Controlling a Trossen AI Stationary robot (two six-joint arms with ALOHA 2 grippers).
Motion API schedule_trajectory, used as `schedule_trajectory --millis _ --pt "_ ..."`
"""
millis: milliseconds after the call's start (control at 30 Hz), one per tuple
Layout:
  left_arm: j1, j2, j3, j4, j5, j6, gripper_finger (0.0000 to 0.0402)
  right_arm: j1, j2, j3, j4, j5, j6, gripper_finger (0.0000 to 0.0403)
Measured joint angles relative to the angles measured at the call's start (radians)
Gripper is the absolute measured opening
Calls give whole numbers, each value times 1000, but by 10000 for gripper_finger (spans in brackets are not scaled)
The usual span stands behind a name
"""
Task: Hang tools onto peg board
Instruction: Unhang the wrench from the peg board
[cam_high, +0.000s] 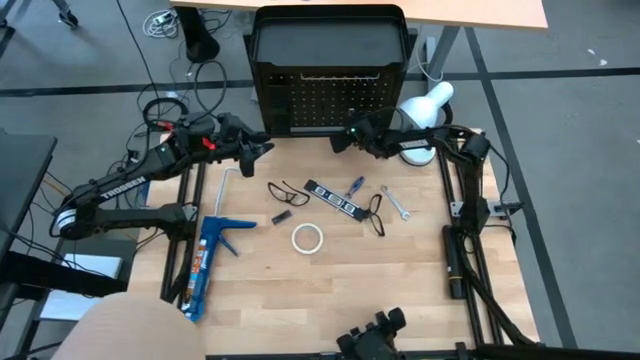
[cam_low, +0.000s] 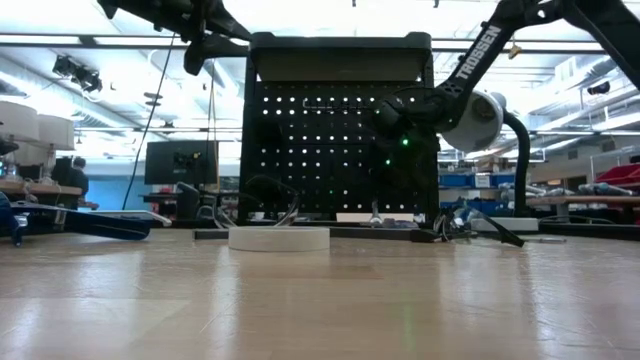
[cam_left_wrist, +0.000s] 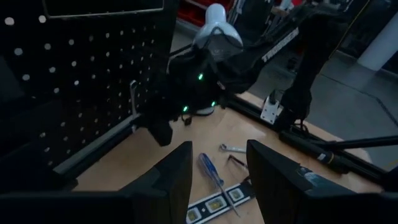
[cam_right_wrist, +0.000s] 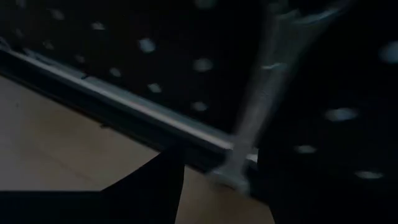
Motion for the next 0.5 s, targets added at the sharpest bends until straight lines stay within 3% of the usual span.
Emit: schedule_trajectory --millis 267,500 --pt "0 -9 0 4 26 -8 156 9 38 28 -36 46 130 201" --pt "1 -9 0 6 25 -5 156 0 46 28 -31 72 165 171"
